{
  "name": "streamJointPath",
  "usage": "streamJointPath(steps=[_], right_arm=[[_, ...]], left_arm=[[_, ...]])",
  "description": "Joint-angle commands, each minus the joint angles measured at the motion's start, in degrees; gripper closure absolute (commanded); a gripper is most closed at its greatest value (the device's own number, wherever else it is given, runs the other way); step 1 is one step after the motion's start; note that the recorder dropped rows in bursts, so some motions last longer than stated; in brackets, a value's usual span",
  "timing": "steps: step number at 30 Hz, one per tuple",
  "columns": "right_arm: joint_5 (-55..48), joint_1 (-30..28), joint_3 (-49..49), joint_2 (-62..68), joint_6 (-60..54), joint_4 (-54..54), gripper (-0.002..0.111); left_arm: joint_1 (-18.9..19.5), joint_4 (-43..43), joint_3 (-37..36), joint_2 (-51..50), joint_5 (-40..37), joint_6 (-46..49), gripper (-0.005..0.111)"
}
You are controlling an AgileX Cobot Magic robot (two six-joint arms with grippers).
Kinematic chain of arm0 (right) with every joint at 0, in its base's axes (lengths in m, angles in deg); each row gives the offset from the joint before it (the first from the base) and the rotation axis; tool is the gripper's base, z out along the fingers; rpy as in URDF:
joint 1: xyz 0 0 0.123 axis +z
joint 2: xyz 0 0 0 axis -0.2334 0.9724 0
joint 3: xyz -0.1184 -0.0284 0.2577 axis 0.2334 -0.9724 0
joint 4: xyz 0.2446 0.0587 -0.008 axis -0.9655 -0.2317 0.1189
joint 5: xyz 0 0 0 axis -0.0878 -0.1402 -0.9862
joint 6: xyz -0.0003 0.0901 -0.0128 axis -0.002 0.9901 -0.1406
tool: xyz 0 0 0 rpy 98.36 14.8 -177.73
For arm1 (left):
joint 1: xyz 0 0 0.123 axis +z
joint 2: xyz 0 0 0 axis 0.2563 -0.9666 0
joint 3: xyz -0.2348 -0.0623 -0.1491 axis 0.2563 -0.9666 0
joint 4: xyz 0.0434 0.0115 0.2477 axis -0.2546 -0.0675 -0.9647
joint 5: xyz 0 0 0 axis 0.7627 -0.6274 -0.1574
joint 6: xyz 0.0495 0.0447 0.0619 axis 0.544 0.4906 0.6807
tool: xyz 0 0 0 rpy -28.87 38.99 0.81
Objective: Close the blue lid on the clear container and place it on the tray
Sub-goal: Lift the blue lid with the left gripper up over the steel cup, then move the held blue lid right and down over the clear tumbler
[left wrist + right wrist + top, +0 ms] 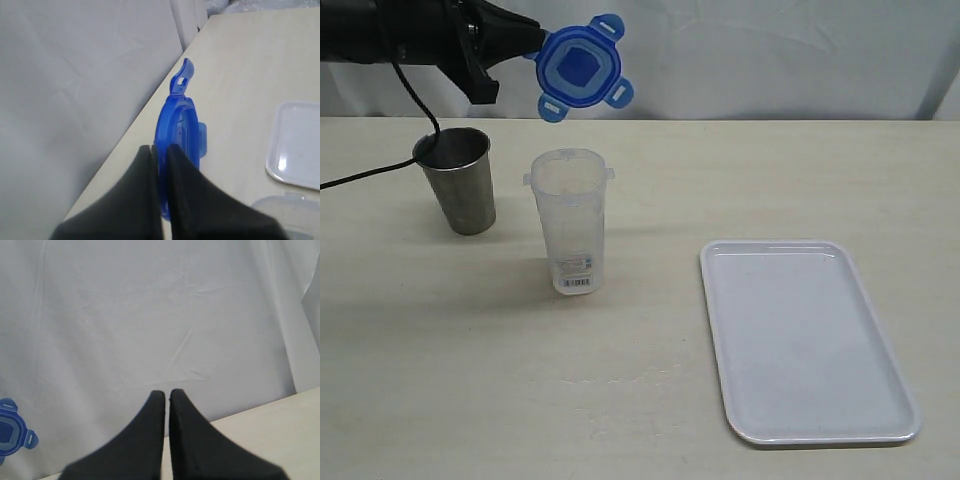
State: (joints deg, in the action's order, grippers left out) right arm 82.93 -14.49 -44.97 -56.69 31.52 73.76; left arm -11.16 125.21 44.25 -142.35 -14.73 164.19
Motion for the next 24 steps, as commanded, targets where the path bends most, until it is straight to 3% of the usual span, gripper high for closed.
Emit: streamJointPath(steps=[1,5,10,18,24], right_arm=[[0.61,-0.16,-0.13,-0.23,-0.23,-0.05,0.104],[0.49,-0.16,-0.13,-0.23,-0.22,-0.05,0.104],[0.37,-0.16,-0.13,-0.23,-0.22,-0.05,0.104],[0.23,-0.16,-0.13,-0.23,-0.22,-0.05,0.104],[0.11,-0.16,-0.13,-0.23,-0.22,-0.05,0.104]], left_arm=[[-0.38,-4.35,0.40,0.21,-0.66,1.81,0.107],[-0.38,-2.87,0.40,0.21,-1.13,1.81,0.107],[-0.38,-7.87,0.40,0.21,-0.20,1.69,0.107],[-0.74,-14.11,0.40,3.07,7.35,-6.12,0.107],[-1.11,-15.22,0.40,6.00,6.95,-9.22,0.107]])
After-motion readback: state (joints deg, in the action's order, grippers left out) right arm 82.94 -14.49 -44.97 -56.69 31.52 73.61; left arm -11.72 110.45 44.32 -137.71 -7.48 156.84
